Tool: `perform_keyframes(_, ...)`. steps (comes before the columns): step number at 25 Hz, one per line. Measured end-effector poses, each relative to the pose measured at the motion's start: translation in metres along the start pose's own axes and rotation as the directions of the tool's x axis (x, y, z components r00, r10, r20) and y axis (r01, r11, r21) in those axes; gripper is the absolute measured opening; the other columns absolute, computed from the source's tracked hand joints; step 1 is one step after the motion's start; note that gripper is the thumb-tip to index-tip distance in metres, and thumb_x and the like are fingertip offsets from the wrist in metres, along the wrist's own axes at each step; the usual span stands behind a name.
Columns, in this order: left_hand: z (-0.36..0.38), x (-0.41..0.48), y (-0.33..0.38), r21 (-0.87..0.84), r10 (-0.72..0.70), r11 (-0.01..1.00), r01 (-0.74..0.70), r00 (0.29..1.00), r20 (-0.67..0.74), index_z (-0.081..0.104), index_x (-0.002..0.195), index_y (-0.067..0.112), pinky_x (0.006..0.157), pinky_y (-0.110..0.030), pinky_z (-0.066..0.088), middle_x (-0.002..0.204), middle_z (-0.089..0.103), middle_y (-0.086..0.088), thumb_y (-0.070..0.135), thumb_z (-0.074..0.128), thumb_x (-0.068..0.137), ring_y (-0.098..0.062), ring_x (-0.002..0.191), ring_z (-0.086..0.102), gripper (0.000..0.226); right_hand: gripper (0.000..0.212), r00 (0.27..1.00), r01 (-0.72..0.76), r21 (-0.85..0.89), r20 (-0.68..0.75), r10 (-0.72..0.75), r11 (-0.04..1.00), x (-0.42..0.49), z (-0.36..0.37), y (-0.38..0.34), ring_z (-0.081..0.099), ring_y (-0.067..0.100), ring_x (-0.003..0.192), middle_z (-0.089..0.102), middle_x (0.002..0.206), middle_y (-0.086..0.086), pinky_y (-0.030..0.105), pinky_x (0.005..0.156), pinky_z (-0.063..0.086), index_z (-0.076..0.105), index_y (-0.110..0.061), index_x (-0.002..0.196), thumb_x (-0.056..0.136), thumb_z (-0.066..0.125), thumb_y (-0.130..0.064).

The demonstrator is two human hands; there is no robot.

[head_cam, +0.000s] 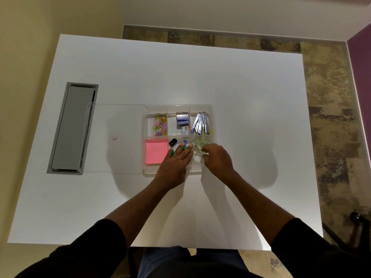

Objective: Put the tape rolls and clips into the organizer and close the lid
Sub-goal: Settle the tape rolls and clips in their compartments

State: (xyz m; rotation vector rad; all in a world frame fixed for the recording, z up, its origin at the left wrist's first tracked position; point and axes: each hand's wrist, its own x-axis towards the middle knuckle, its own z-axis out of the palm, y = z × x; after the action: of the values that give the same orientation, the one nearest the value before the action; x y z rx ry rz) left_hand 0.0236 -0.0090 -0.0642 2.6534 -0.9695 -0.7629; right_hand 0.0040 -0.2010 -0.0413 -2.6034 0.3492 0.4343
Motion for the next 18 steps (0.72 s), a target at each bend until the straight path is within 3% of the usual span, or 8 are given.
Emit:
perform_keyframes(3, -0.001, 0.0, -0.001, 0.008, 0.002, 1.0, -0.002, 1.0, -0.001, 0.01, 0.171, 0.019, 0.136, -0.057, 0.012, 0.181, 0.001, -0.002, 0.015, 0.06, 0.102, -0.029, 0.168, -0.003, 0.085, 0.022, 0.986, 0.039, -0.241, -0.146, -0.076, 0.97, 0.002, -0.008, 0.006, 0.068, 0.024, 0.1, 0.078, 0.114, 0.005, 0.032, 0.079, 0.051, 0.076, -0.015, 0.118, 0.097, 0.072, -0.02)
perform_keyframes(6, -0.002, 0.0, -0.001, 0.004, 0.004, 1.0, -0.004, 1.0, 0.005, 0.01, 0.17, 0.019, 0.136, -0.058, 0.012, 0.181, 0.003, -0.002, 0.016, 0.061, 0.102, -0.029, 0.168, -0.002, 0.085, 0.03, 0.984, 0.07, -0.39, -0.126, -0.128, 0.918, 0.007, -0.009, 0.014, 0.06, 0.026, 0.125, 0.072, 0.131, 0.004, 0.041, 0.108, 0.044, 0.07, -0.016, 0.126, 0.098, 0.068, -0.026)
perform_keyframes(8, -0.002, 0.0, -0.001, 0.0, 0.004, 1.0, -0.004, 1.0, 0.004, 0.011, 0.17, 0.019, 0.136, -0.058, 0.012, 0.181, 0.003, -0.002, 0.015, 0.062, 0.102, -0.029, 0.168, -0.002, 0.085, 0.037, 0.986, 0.102, -0.453, -0.069, -0.149, 0.886, 0.011, -0.006, 0.017, 0.051, 0.028, 0.144, 0.067, 0.142, 0.005, 0.053, 0.126, 0.026, 0.065, -0.018, 0.135, 0.1, 0.065, -0.028)
perform_keyframes(11, 0.0, 0.0, -0.001, 0.004, 0.006, 1.0, -0.006, 1.0, -0.006, 0.012, 0.17, 0.019, 0.135, -0.058, 0.012, 0.181, 0.003, -0.002, 0.014, 0.061, 0.102, -0.029, 0.168, -0.002, 0.084, 0.046, 0.989, 0.136, -0.51, 0.019, -0.147, 0.85, 0.016, -0.005, 0.018, 0.035, 0.032, 0.158, 0.06, 0.153, 0.004, 0.065, 0.129, 0.009, 0.057, -0.021, 0.146, 0.101, 0.063, -0.028)
perform_keyframes(18, 0.004, 0.001, -0.003, 0.019, 0.009, 1.0, -0.008, 1.0, -0.03, 0.014, 0.17, 0.019, 0.133, -0.057, 0.013, 0.181, 0.006, -0.001, 0.012, 0.061, 0.101, -0.029, 0.168, 0.001, 0.083, 0.046, 0.992, 0.098, -0.507, -0.023, -0.126, 0.857, 0.019, -0.002, 0.018, 0.039, 0.033, 0.155, 0.066, 0.145, 0.004, 0.069, 0.127, 0.012, 0.057, -0.021, 0.143, 0.098, 0.064, -0.033)
